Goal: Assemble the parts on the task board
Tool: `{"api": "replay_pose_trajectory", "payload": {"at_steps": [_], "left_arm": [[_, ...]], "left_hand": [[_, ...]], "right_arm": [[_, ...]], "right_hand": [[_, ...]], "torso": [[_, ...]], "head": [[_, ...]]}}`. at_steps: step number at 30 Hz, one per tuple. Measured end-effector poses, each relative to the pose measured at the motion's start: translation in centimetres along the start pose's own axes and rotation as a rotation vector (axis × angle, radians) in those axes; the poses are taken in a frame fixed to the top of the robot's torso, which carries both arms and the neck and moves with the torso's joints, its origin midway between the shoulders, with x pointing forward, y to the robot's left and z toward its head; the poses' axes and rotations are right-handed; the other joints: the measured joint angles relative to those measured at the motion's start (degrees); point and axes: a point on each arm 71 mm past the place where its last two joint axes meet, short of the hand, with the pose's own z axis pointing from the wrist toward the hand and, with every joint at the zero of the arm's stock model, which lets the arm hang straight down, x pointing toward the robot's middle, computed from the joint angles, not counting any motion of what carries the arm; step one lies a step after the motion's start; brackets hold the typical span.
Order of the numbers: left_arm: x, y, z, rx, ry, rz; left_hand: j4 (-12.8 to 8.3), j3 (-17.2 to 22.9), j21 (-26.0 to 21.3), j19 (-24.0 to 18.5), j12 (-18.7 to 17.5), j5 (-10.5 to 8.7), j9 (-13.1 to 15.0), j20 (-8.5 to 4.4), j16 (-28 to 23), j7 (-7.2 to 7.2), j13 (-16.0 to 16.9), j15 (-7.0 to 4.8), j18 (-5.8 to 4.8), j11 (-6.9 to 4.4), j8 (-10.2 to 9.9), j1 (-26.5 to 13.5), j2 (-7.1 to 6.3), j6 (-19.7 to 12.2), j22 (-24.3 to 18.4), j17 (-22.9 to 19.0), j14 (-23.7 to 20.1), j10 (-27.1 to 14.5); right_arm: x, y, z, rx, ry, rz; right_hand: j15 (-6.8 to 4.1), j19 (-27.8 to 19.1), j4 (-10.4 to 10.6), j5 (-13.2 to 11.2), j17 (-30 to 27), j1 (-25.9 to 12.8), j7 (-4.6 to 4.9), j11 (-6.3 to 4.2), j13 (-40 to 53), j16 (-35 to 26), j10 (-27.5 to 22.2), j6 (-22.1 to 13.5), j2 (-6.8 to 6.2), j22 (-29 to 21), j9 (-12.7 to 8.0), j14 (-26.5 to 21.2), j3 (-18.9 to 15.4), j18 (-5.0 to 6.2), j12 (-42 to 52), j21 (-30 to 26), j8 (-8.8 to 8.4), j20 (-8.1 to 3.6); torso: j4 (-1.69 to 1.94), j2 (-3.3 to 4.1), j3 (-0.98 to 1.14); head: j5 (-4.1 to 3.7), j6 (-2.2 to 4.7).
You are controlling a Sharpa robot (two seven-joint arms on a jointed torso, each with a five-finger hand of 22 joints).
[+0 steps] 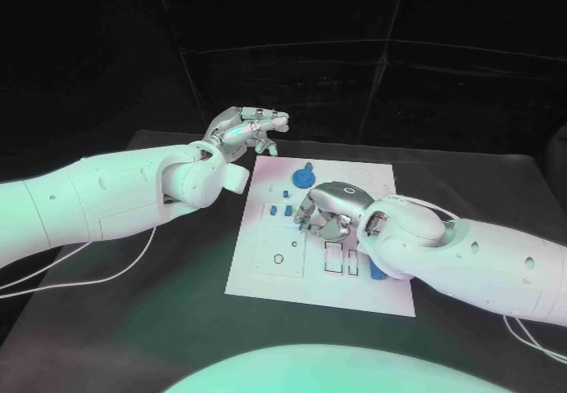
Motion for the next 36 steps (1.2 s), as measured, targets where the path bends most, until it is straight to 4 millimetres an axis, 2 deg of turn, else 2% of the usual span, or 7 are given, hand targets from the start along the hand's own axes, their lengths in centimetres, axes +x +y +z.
{"api": "replay_pose_trajectory", "payload": {"at_steps": [9, 19, 36], "left_arm": [[0.1, 0.0, 0.1, 0.000, 0.002, 0.000], [0.0, 0.0, 0.1, 0.000, 0.000, 0.001], [-0.1, 0.0, 0.1, -0.002, -0.004, 0.002]], "left_hand": [[0.00, 0.00, 0.00, 0.00, 0.00, 0.00, 0.00, 0.00, 0.00, 0.00, 0.00, 0.00, 0.00, 0.00, 0.00, 0.00, 0.00, 0.00, 0.00, -0.05, 0.00, 0.00], [0.18, -0.23, -0.18, 0.00, 0.22, 0.00, 0.00, 0.00, 0.00, 0.00, 0.00, -0.16, 0.00, 0.00, 0.00, 0.00, 0.00, 0.00, -0.11, -0.17, -0.16, 0.00], [0.56, -1.20, -0.51, -0.19, 0.39, 0.00, 0.00, 0.19, 0.00, 0.00, 0.09, -0.21, 0.00, 0.08, 0.00, -0.22, 0.22, 0.00, -0.33, -0.40, -0.21, -0.34]], "right_arm": [[1.4, 0.9, 0.5, -0.021, 0.029, -0.005], [1.9, 1.2, 0.5, -0.033, 0.050, -0.013], [2.6, 1.5, 0.6, -0.035, 0.094, -0.020]], "right_hand": [[0.00, 0.00, 0.00, 0.00, -0.01, 0.00, 0.00, 0.01, -0.06, 0.00, -0.01, 0.00, 0.00, 0.00, 0.00, 0.00, 0.00, 0.00, -0.10, 0.00, 0.00, 0.00], [0.00, 0.00, -0.19, -0.01, -0.01, -0.29, 0.00, 0.11, 0.02, 0.00, -0.11, 0.00, -0.29, 0.05, -0.02, 0.00, 0.18, 0.00, -0.27, 0.00, -0.21, 0.00], [0.00, 0.00, -0.20, 0.19, -0.02, -0.54, 0.20, 0.11, 0.01, -0.01, -0.12, -0.21, -0.04, 0.06, -0.04, 0.00, 0.17, 0.00, -0.29, 0.00, -0.20, 0.00]], "torso": [[-0.07, -0.03, 0.03], [-0.09, -0.05, 0.04], [-0.06, -0.05, -0.01]], "head": [[0.37, -0.34], [0.72, -0.53], [0.94, -0.87]]}}
